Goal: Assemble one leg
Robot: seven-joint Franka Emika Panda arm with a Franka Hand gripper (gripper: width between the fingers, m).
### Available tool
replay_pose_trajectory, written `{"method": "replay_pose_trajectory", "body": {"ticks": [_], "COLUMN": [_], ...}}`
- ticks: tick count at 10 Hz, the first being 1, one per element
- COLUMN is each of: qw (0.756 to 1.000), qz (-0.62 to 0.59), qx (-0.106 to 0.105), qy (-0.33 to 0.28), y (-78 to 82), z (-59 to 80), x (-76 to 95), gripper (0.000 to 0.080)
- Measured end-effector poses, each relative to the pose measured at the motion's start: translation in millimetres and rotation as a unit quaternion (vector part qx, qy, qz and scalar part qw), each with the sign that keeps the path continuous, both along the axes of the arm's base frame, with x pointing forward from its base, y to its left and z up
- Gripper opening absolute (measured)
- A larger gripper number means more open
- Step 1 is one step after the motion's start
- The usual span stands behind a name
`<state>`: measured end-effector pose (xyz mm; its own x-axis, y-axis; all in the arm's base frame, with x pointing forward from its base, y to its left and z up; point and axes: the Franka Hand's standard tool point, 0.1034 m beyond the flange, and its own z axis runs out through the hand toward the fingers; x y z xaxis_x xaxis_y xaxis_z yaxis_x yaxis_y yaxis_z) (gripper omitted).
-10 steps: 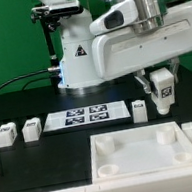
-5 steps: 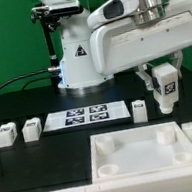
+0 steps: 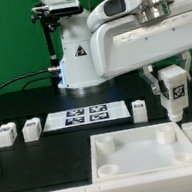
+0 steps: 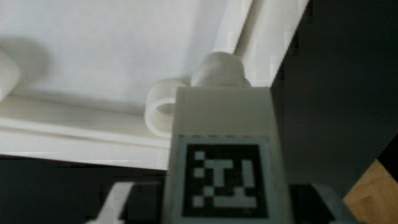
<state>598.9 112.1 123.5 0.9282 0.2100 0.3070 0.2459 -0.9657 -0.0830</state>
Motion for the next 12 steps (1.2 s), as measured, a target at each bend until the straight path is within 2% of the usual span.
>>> {"method": "replay_pose_trajectory", "body": {"ticks": [2, 7, 12], "qw": [0.999, 0.998, 0.998], "qz": [0.019, 0.018, 0.018], "qx": [-0.005, -0.007, -0.005], "qy": [-0.034, -0.053, -0.057], "y": [-5.1, -6.2, -10.4], "z": [-2.3, -6.4, -18.2], "x": [20.1, 19.7, 38.7], "gripper": [0.0292, 0.0292, 0.0292]}}
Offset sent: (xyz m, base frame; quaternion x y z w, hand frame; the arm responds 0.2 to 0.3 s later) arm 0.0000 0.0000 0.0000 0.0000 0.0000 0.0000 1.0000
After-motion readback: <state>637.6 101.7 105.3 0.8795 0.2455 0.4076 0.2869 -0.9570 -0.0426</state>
